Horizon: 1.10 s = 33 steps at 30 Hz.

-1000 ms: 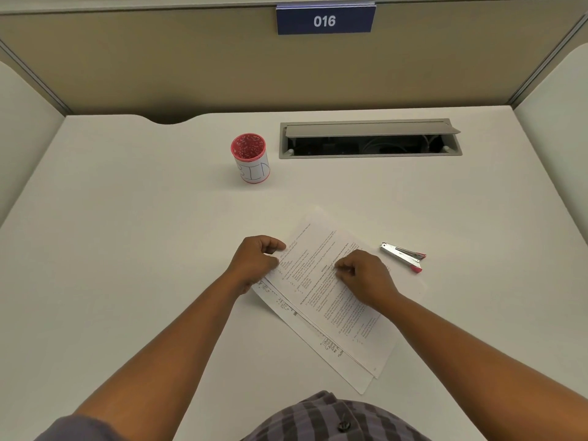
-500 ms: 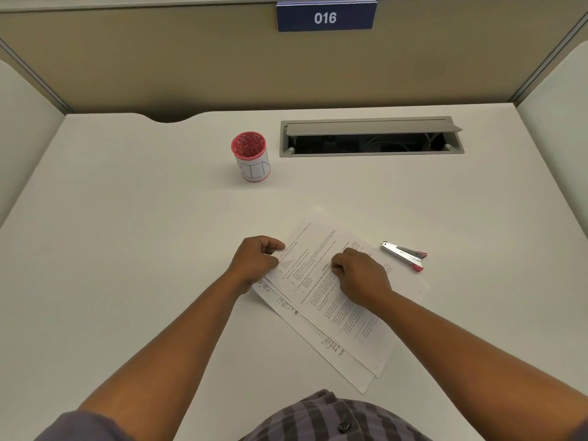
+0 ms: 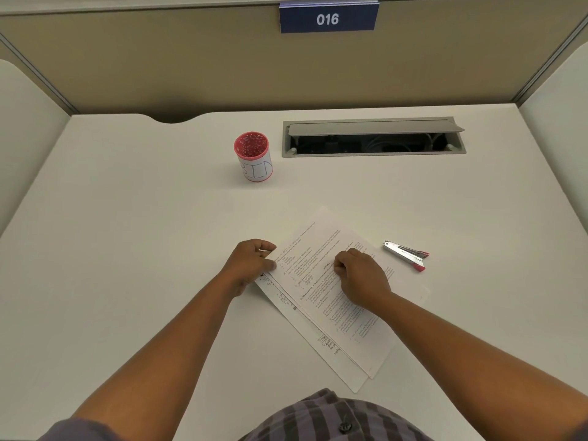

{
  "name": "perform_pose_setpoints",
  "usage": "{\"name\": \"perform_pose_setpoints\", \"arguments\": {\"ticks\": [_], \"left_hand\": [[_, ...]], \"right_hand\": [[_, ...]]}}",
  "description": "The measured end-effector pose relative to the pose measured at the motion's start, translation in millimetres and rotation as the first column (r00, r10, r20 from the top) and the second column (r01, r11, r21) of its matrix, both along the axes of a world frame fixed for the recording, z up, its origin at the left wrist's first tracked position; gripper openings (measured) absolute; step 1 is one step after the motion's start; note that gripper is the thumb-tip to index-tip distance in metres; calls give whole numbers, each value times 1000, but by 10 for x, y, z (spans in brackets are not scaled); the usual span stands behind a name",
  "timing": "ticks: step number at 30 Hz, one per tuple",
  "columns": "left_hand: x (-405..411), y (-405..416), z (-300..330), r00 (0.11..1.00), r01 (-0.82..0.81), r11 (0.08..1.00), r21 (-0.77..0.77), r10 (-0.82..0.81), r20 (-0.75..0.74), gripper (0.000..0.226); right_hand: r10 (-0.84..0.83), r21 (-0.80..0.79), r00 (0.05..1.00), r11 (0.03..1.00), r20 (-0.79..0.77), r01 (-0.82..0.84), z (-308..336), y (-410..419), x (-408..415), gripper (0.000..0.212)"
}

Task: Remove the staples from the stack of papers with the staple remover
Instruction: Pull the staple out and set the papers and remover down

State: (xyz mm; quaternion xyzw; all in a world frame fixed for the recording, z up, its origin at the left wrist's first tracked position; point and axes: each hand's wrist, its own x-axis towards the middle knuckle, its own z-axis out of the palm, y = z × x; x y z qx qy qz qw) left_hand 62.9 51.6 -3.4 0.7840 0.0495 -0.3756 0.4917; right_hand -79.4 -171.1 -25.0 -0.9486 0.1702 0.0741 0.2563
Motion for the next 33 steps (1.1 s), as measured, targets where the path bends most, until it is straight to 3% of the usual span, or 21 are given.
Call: {"name": "perform_pose_setpoints", "arguments": {"ticks": [18,28,30,33], "left_hand": [[-108,-100,65,1000,3,1000,8,-3,2,30],[-138,-153,144,999,11,999,46,-12,41,8],[-137,-154,164,998,26,998,63,-30,55,7],[-116,-164,218,996,53,994,97,-60,71,7]], "right_hand": [[-48,53,999,997,-2,48,10,-11,5,14],[-61,66,998,996,-1,61,36,36,-56,8],[-40,82,999,996,-13,41,41,75,-88,14],[-13,103,1000,995,-22,15,51,180,-130,41]]}}
